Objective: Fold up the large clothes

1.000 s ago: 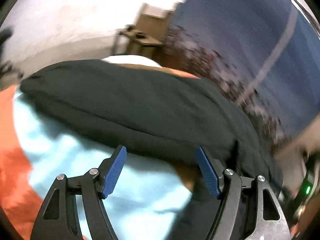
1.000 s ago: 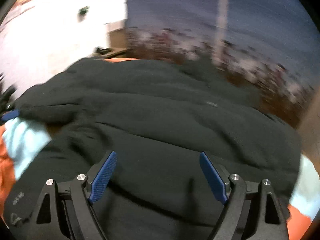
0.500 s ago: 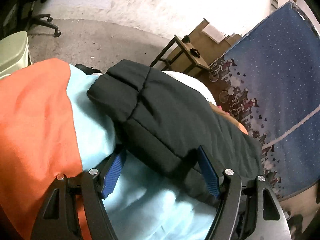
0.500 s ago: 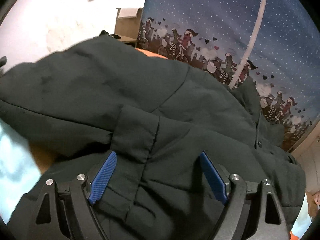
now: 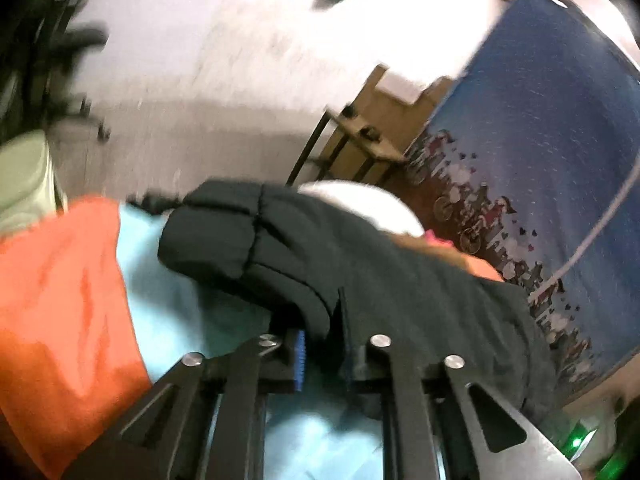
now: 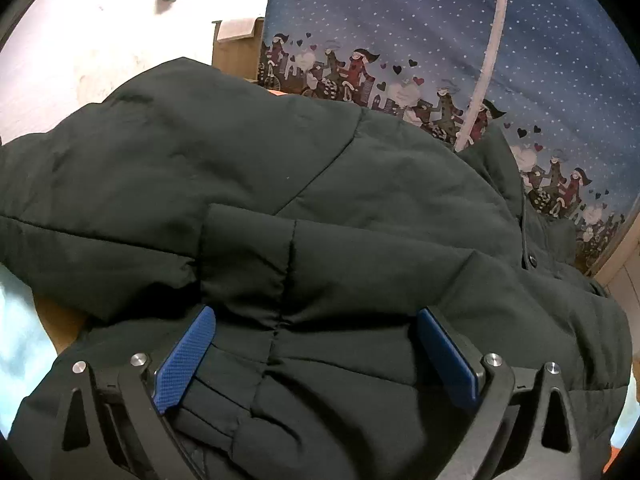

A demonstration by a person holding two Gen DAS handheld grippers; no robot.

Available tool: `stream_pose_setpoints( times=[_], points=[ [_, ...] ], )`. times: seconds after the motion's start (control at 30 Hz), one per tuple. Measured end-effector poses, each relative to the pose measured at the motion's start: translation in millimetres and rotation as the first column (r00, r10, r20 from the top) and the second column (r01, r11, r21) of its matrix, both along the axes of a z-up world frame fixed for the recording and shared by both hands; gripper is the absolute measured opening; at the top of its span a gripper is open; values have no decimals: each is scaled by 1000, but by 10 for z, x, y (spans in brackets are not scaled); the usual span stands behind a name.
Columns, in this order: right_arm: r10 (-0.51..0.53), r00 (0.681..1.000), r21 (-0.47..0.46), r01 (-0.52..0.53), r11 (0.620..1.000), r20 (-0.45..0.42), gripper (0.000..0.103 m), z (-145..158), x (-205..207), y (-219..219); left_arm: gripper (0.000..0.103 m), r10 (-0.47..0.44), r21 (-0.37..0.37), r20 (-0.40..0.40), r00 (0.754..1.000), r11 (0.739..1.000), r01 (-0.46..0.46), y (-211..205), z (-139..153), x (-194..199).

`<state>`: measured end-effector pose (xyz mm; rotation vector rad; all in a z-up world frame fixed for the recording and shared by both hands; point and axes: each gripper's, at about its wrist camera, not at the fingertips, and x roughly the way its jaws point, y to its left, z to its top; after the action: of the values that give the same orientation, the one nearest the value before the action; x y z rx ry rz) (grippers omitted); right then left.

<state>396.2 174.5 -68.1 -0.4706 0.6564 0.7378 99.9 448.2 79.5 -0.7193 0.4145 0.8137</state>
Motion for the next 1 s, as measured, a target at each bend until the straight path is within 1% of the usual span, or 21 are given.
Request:
stream_pose_setpoints(
  times=[0.07,0.1,0.13,0.17,0.23,0.33,0.37,0.4,0.47,0.5,0.57,0.63,0.67,0.7,0.73,0.8,0.83,0.9,0.93,0.97,1.0],
  points=[
    [4,1000,7,-4,1000,-10,102,-14,27,1,7,-27,86,7,1000,996,26,-154,182,56],
    [11,1000,6,-10,1000,-22,102,-7,40,-4,7,-53,143,20,998,989,50,-281,332,91],
    [16,999,11,-15,1000,-29,102,20,38,-16,6,-74,176,31,997,982,67,-365,418,119],
    [19,999,28,-18,999,-40,102,71,41,-54,6,-106,223,50,993,970,92,-495,558,142],
    [22,998,75,-17,997,-61,102,186,44,-160,6,-160,283,81,984,950,131,-715,766,176],
    [17,997,128,-8,992,-70,102,408,80,-392,6,-251,351,136,958,917,190,-1043,1084,225],
    [9,997,148,2,989,-72,102,491,105,-508,6,-287,364,152,946,906,216,-1140,1173,244],
    [0,997,168,14,986,-80,102,570,138,-636,6,-333,384,162,929,889,251,-1284,1281,284],
    [-27,995,201,46,978,-96,102,685,195,-866,6,-394,420,163,905,857,298,-1493,1416,350],
    [-50,993,223,73,972,-106,102,755,245,-1035,6,-440,450,158,884,829,332,-1675,1497,396],
    [-86,988,253,116,961,-127,102,846,305,-1305,6,-502,486,146,852,787,381,-1918,1615,453],
    [-113,982,274,151,950,-150,102,918,370,-1557,6,-580,524,118,806,726,446,-2261,1706,579],
    [-125,980,284,167,944,-157,102,950,395,-1674,6,-609,537,102,787,700,471,-2403,1736,623],
    [-138,977,294,182,938,-163,102,987,419,-1812,6,-650,550,78,756,660,512,-2615,1761,707],
    [-151,975,299,196,934,-166,102,1013,439,-1934,6,-678,556,56,733,631,541,-2771,1777,809],
    [-178,970,290,220,931,-164,102,1045,451,-2177,6,-721,582,-24,693,553,596,-3166,1752,999],
    [-182,970,283,222,933,-162,102,1049,435,-2263,6,-733,592,-55,678,523,613,-3311,1730,1080],
    [-191,970,273,227,935,-151,102,1073,424,-2481,6,-773,607,-123,622,437,663,-3695,1641,1243],
    [-198,969,273,232,934,-147,102,1080,414,-2577,6,-786,608,-143,602,410,680,-3819,1577,1324],
    [-206,968,273,239,932,-145,102,1084,411,-2676,6,-800,605,-173,574,374,703,-3986,1497,1429],
    [-214,966,273,248,930,-146,102,1094,423,-2803,6,-812,591,-195,551,351,726,-4111,1410,1533]
  ],
)
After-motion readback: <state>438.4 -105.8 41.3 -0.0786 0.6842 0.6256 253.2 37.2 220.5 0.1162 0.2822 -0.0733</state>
